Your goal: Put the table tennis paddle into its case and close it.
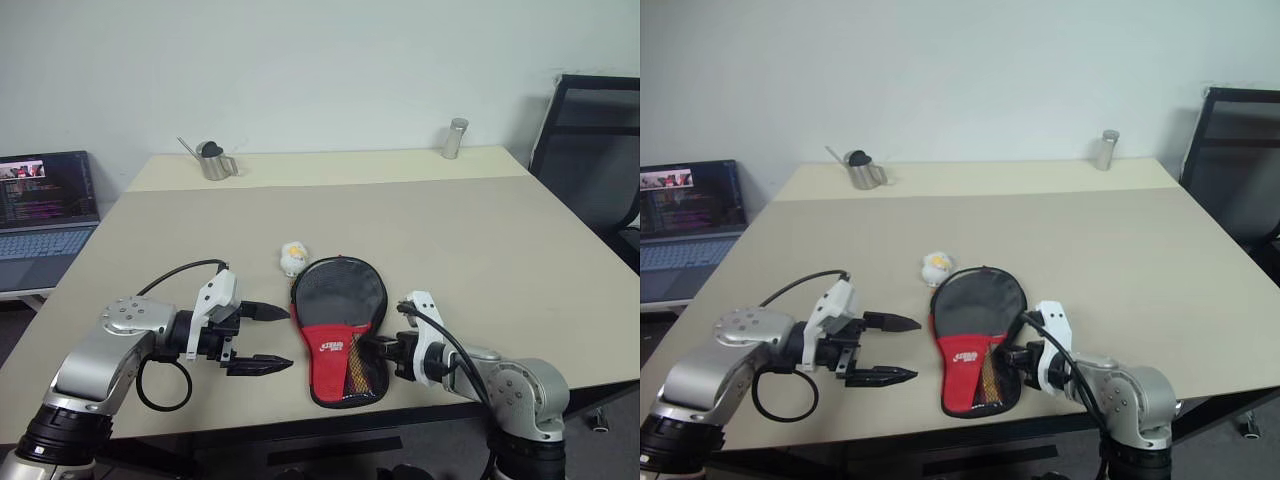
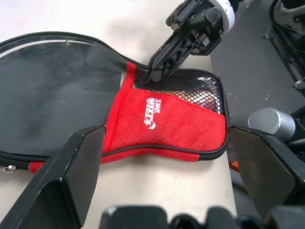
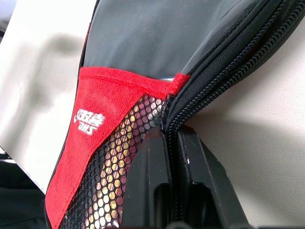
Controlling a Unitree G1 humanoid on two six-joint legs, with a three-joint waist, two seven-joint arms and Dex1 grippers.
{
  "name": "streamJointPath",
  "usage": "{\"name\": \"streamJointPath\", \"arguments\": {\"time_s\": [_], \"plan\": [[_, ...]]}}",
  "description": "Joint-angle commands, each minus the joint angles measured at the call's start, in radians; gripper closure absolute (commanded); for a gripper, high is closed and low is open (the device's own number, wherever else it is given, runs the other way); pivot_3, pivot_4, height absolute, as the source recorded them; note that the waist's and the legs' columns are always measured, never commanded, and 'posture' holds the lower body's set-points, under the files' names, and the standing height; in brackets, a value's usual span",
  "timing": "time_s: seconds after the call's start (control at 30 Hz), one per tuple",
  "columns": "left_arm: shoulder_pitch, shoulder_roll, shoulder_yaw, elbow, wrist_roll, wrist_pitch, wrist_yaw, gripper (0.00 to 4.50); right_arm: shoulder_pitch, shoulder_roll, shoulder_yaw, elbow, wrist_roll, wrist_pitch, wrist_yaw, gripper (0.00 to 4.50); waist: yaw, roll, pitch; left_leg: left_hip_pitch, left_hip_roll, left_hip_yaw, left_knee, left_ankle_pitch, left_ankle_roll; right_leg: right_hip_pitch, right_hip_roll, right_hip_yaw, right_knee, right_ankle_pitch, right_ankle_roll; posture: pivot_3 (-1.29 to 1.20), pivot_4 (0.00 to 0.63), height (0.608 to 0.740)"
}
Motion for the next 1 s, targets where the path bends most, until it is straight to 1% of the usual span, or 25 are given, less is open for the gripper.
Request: {"name": "streamJointPath", "arguments": {"time_s": [0.03, 0.1, 0.23, 0.27, 0.33, 0.43, 0.47, 0.53, 0.6, 0.73, 0.83, 1.0], "plan": [[-0.011, 0.013, 0.001, -0.003, 0.004, -0.023, -0.007, 0.0, 0.011, 0.001, 0.017, -0.036, 0.022, 0.012, 0.0, 4.2, 0.0, 0.0, 0.0, 0.0, 0.0, 0.0, 0.0, 0.0, 0.0, 0.0, 0.0, 0.0, 0.0, 0.0, 0.0, 0.0, 0.15, 0.74], [-0.009, 0.013, 0.002, -0.004, 0.006, -0.024, -0.007, 0.0, 0.015, -0.003, 0.01, -0.039, 0.019, 0.011, -0.005, 3.65, 0.0, 0.0, 0.0, 0.0, 0.0, 0.0, 0.0, 0.0, 0.0, 0.0, 0.0, 0.0, 0.0, 0.0, 0.0, 0.0, 0.15, 0.74], [0.0, 0.011, 0.006, -0.008, 0.008, -0.029, -0.003, 0.0, 0.016, -0.027, -0.008, -0.068, 0.019, 0.014, -0.008, 2.3, 0.0, 0.0, 0.0, 0.0, 0.0, 0.0, 0.0, 0.0, 0.0, 0.0, 0.0, 0.0, 0.0, 0.0, 0.0, 0.0, 0.15, 0.74], [0.003, 0.011, 0.007, -0.01, 0.008, -0.029, -0.001, 0.0, 0.014, -0.044, -0.004, -0.083, 0.02, 0.012, -0.003, 1.9, 0.0, 0.0, 0.0, 0.0, 0.0, 0.0, 0.0, 0.0, 0.0, 0.0, 0.0, 0.0, 0.0, 0.0, 0.0, 0.0, 0.15, 0.74], [0.009, 0.009, 0.01, -0.014, 0.006, -0.029, 0.006, 0.0, 0.003, -0.084, 0.008, -0.124, 0.033, 0.009, 0.015, 1.28, 0.0, 0.0, 0.0, 0.0, 0.0, 0.0, 0.0, 0.0, 0.0, 0.0, 0.0, 0.0, 0.0, -0.001, -0.001, 0.0, 0.15, 0.74], [0.017, 0.003, 0.018, -0.018, 0.003, -0.027, 0.022, 0.0, -0.03, -0.162, 0.032, -0.198, 0.081, 0.001, 0.071, 0.22, 0.0, 0.0, 0.0, 0.0, 0.0, 0.0, 0.0, 0.0, 0.0, 0.0, -0.001, 0.0, -0.001, -0.001, -0.002, 0.0, 0.15, 0.74], [0.018, 0.001, 0.02, -0.018, 0.002, -0.026, 0.028, 0.0, -0.039, -0.179, 0.033, -0.213, 0.098, -0.001, 0.087, 0.05, 0.0, 0.0, 0.0, 0.0, 0.0, 0.0, 0.0, 0.0, 0.0, 0.0, -0.001, 0.0, -0.001, -0.001, -0.002, 0.0, 0.15, 0.74], [0.018, -0.006, 0.025, -0.014, -0.003, -0.022, 0.047, 0.0, -0.07, -0.219, 0.026, -0.231, 0.132, -0.016, 0.128, 0.05, 0.0, 0.0, 0.0, 0.0, 0.001, 0.0, 0.0, 0.0, 0.0, 0.0, -0.001, 0.0, -0.001, -0.001, -0.002, 0.0, 0.15, 0.74], [0.004, -0.021, 0.035, 0.007, -0.005, -0.014, 0.079, 0.0, -0.106, -0.272, 0.042, -0.216, 0.128, -0.081, 0.159, 0.05, 0.001, 0.0, 0.0, 0.0, 0.002, 0.0, 0.0, 0.0, 0.0, 0.0, 0.0, 0.0, -0.001, -0.001, -0.001, 0.0, 0.15, 0.74], [-0.042, -0.062, 0.05, 0.074, 0.022, -0.015, 0.179, 0.0, -0.172, -0.333, 0.084, -0.115, 0.089, -0.23, 0.188, 0.05, 0.002, 0.0, 0.0, 0.0, 0.001, 0.0, 0.0, 0.0, 0.0, 0.0, 0.0, -0.001, -0.001, -0.001, -0.002, 0.0, 0.15, 0.74], [-0.085, -0.09, 0.051, 0.134, 0.06, -0.036, 0.257, 0.0, -0.21, -0.345, 0.169, -0.037, 0.046, -0.354, 0.217, 0.05, 0.002, 0.0, 0.0, 0.0, 0.001, 0.0, 0.0, 0.0, 0.0, 0.0, 0.0, -0.001, -0.001, 0.0, -0.001, 0.0, 0.15, 0.74], [-0.182, -0.15, 0.053, 0.238, 0.094, -0.058, 0.362, 0.0, -0.248, -0.299, 0.343, 0.112, -0.061, -0.536, 0.23, 0.05, 0.002, -0.001, 0.0, -0.001, 0.001, 0.001, 0.0, 0.0, 0.0, 0.0, 0.001, 0.0, -0.001, 0.0, 0.0, 0.0, 0.15, 0.74]]}}
